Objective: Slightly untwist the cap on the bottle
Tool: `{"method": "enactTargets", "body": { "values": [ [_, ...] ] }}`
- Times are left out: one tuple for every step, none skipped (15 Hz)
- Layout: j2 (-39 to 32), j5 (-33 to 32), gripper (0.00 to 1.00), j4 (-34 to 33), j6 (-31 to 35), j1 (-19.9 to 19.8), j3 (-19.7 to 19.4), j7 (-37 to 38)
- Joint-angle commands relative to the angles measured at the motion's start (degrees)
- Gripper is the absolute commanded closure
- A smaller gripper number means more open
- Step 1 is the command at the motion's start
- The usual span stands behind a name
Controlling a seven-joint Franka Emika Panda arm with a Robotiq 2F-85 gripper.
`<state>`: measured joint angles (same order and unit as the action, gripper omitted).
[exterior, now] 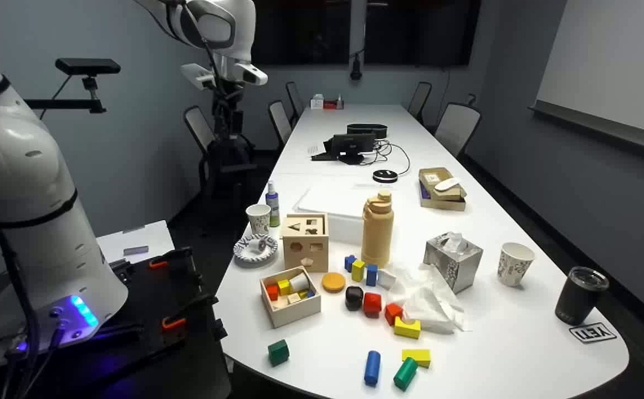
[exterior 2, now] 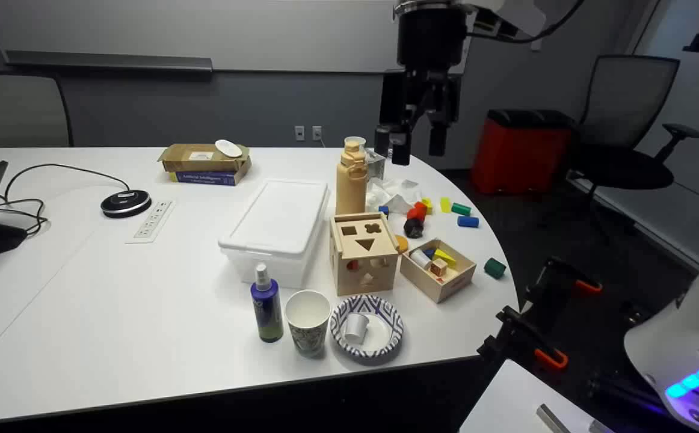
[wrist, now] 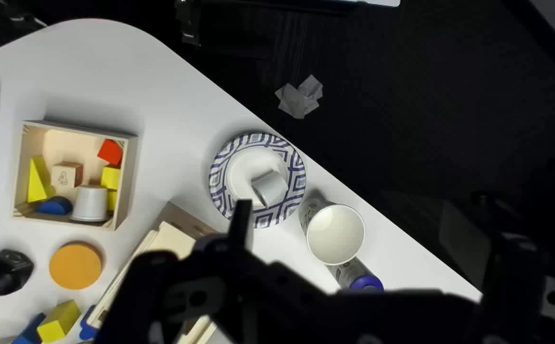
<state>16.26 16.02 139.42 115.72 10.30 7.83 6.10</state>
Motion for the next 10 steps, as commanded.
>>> {"method": "enactTargets", "body": {
  "values": [
    [0.0, 0.08, 0.0, -0.06, -0.1, -0.37, 0.33, -0.08],
    [0.0, 0.08, 0.0, -0.06, -0.1, -0.37, 0.33, -0.08],
    [0.0, 0.08, 0.0, -0.06, -0.1, -0.37, 0.33, -0.08],
    [0.0, 0.08, 0.0, -0.06, -0.1, -0.37, 0.33, -0.08],
    [0.09, -1.51, 0.0, 0.06, 1.53, -0.57, 0.65, -0.32],
    [-0.32, -4.26, 0.0, -0.21, 4.01, -1.24, 0.9, -0.17],
    [-1.09, -6.94, 0.0, -1.04, 5.58, -1.98, 0.71, 0.02],
    [-1.8, -10.54, 0.0, -1.81, 8.38, -3.02, 0.41, 0.28],
    [-2.54, -13.71, 0.0, -2.52, 10.64, -4.03, 0.04, 0.42],
    [-3.51, -17.64, 0.0, -3.44, 13.91, -5.48, -0.25, 1.12]
  ]
}}
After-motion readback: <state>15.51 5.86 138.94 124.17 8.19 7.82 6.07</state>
